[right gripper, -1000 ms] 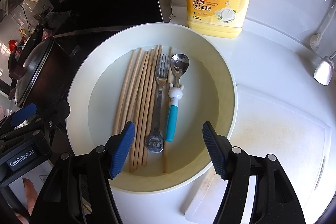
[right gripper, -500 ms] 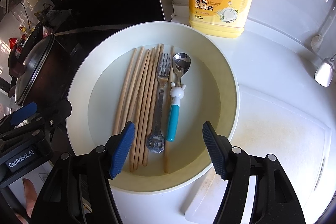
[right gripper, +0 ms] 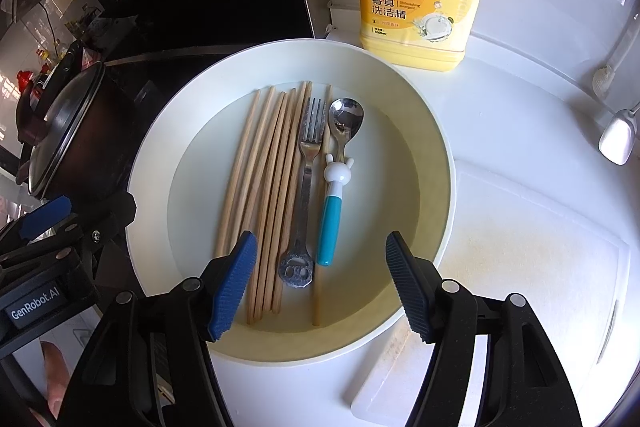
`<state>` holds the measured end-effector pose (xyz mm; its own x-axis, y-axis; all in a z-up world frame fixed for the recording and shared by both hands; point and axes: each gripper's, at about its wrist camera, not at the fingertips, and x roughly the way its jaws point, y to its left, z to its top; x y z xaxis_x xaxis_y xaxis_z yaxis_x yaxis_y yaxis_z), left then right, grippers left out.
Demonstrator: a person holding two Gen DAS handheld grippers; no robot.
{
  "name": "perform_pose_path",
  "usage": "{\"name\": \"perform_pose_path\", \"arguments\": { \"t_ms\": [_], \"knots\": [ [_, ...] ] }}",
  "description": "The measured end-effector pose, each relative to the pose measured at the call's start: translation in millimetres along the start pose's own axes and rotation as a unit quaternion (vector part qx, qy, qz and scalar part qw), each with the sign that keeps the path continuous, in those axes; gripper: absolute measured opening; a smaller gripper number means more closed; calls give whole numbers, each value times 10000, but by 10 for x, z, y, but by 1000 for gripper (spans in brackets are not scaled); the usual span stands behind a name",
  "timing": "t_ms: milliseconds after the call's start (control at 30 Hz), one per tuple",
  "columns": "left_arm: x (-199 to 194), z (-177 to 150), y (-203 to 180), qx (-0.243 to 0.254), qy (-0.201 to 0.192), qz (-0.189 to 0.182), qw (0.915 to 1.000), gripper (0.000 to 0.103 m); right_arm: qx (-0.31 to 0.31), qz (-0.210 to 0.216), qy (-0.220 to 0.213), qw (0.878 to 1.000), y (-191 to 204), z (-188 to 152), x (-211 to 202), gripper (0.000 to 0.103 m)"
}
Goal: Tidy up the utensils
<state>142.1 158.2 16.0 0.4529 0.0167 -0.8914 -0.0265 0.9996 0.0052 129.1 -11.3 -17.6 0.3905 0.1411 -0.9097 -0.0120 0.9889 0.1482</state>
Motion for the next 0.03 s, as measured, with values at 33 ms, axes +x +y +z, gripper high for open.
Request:
{"name": "perform_pose_path", "arguments": {
  "t_ms": [33],
  "knots": [
    [2,-4,-1,12,2,3,10000,97,1,0,-2,10000,0,0,0,64]
  ]
}}
